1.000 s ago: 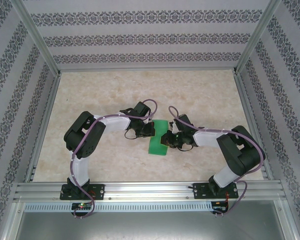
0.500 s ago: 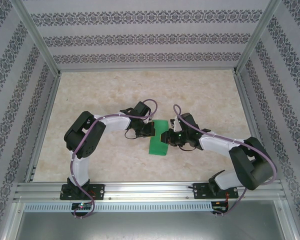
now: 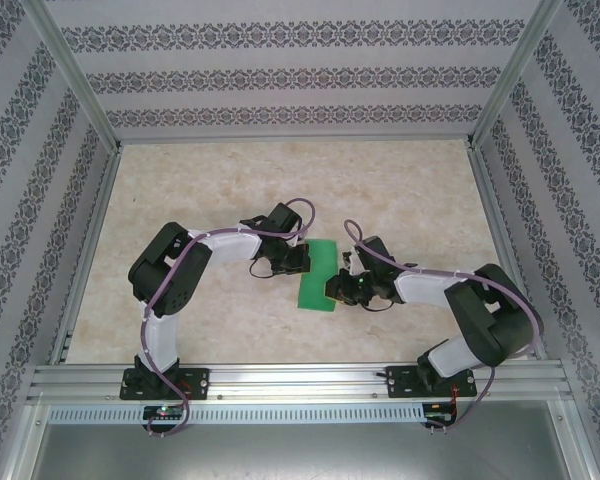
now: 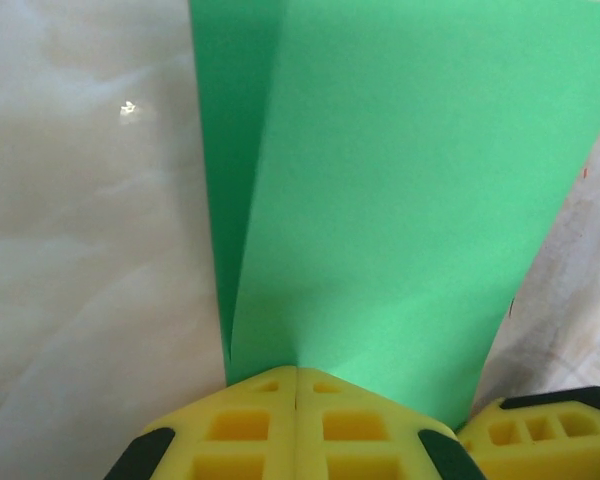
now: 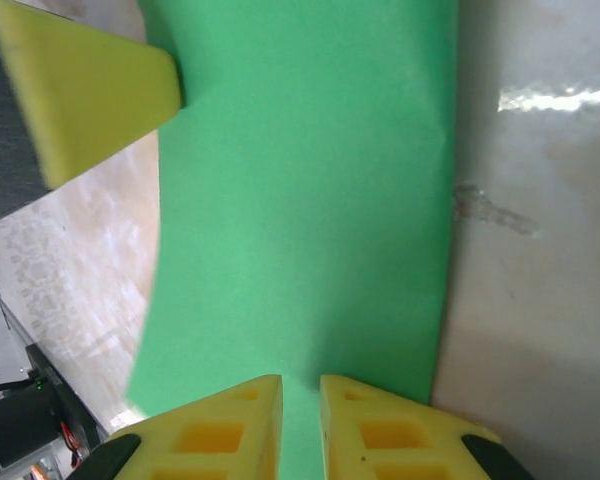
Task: Fold a paper plane with a square sheet of paper (pick it up from the middle)
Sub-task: Fold the square sheet of paper in half at the center of the table.
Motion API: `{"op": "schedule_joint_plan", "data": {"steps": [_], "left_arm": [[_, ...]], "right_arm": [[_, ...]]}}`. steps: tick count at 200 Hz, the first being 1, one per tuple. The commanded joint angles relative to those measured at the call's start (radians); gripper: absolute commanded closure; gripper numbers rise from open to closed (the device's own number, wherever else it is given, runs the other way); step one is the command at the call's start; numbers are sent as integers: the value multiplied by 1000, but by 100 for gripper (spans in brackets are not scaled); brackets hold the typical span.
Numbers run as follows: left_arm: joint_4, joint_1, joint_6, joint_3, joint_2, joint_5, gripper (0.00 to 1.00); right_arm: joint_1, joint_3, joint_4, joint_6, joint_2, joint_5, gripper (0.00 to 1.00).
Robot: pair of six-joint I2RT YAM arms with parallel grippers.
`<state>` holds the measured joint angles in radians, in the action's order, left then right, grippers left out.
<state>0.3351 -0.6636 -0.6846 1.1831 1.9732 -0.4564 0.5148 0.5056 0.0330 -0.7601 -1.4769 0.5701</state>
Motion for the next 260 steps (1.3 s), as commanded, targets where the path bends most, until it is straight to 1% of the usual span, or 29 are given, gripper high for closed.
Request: {"op": "schedule_joint_plan", "data": {"steps": [1, 22, 51, 78, 99, 109, 132, 155, 174, 190, 209, 223, 248, 260], "left_arm": [[61, -18, 23, -18, 45, 40, 100], [61, -18, 22, -16, 47, 41, 100], [61, -18, 23, -11, 50, 40, 100], [62, -18, 23, -10, 51, 41, 100], [64, -18, 25, -10, 50, 40, 100], [64, -18, 25, -14, 49, 43, 100], [65, -18, 29, -11, 54, 34, 100], [69, -18, 30, -11, 49, 38, 100], [70, -18, 30, -8, 52, 36, 100], [70, -18, 30, -8, 53, 33, 100], [71, -18, 32, -5, 55, 33, 100], [71, -18, 31, -4, 56, 33, 100], [75, -18, 36, -3, 57, 32, 100], [77, -18, 36, -2, 56, 33, 100]], "right_arm": [[4, 7, 15, -3, 89, -2, 81], [11, 5, -15, -30, 109, 29, 81], [38, -17, -48, -46, 70, 39, 81], [57, -44, -61, -48, 15, 14, 81], [57, -56, 6, -45, -9, -49, 81], [57, -69, -5, -42, -7, -47, 81], [60, -59, 8, -42, 31, -29, 80], [68, -27, 81, -43, 131, -54, 79], [72, -49, 56, -62, 196, -50, 79], [73, -88, -5, -93, 210, -36, 79], [80, -118, -50, -129, 180, -43, 79], [88, -121, -59, -127, 148, -52, 79], [93, -125, -63, -124, 93, -72, 79], [91, -120, -34, -122, 80, -90, 79]]}}
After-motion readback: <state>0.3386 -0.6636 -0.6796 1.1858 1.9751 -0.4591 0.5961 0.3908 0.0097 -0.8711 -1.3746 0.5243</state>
